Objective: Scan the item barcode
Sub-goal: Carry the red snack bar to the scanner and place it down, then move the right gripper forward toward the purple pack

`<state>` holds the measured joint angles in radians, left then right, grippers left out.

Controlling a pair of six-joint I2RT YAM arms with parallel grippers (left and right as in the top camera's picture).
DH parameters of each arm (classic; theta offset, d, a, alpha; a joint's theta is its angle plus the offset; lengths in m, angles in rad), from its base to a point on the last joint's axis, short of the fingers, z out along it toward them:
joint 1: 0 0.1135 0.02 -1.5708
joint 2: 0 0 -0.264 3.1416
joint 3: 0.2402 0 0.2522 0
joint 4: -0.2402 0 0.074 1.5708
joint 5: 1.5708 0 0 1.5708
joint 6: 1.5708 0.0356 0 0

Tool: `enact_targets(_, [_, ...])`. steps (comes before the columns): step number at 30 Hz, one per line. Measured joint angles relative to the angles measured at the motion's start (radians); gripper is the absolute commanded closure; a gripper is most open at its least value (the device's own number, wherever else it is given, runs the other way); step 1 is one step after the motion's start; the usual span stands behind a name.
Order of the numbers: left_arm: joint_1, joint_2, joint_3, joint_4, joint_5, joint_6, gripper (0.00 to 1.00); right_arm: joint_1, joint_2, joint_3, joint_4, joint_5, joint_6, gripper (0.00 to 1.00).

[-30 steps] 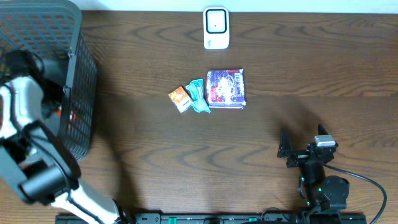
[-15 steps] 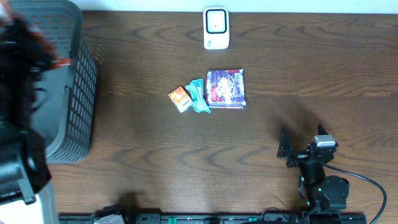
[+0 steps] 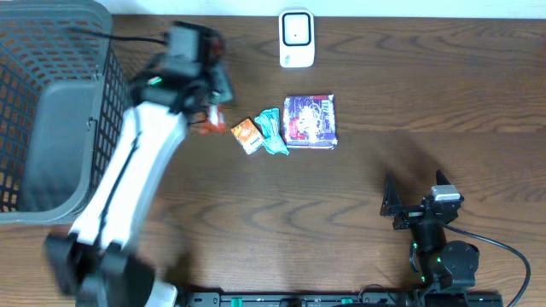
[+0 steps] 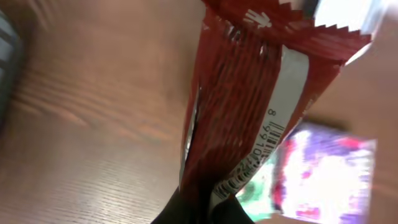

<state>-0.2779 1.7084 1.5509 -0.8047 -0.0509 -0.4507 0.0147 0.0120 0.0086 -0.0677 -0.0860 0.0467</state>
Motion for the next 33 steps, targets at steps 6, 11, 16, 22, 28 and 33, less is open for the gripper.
enact_targets(6, [-0.014, 0.237, -0.002, 0.0, -0.013, 0.004, 0.83, 0.0, 0.0, 0.0, 0.0, 0.0, 0.0, 0.01])
enact_targets(11, [-0.014, 0.32, -0.007, -0.004, -0.016, 0.006, 0.31, 0.0, 0.0, 0.0, 0.0, 0.0, 0.0, 0.01])
enact_targets(16, [-0.013, 0.275, -0.007, -0.015, -0.016, 0.028, 0.19, 0.0, 0.0, 0.0, 0.0, 0.0, 0.0, 0.01])
enact_targets(22, [-0.004, 0.062, 0.002, -0.06, -0.024, 0.048, 0.02, 0.0, 0.0, 0.0, 0.0, 0.0, 0.0, 0.01])
enact_targets(28, [0.009, -0.185, 0.023, -0.182, -0.03, 0.055, 0.02, 0.0, 0.0, 0.0, 0.0, 0.0, 0.0, 0.01])
enact_targets(33, [0.009, -0.248, 0.023, -0.209, -0.031, 0.055, 0.02, 0.0, 0.0, -0.002, 0.027, 0.0, 0.0, 0.01])
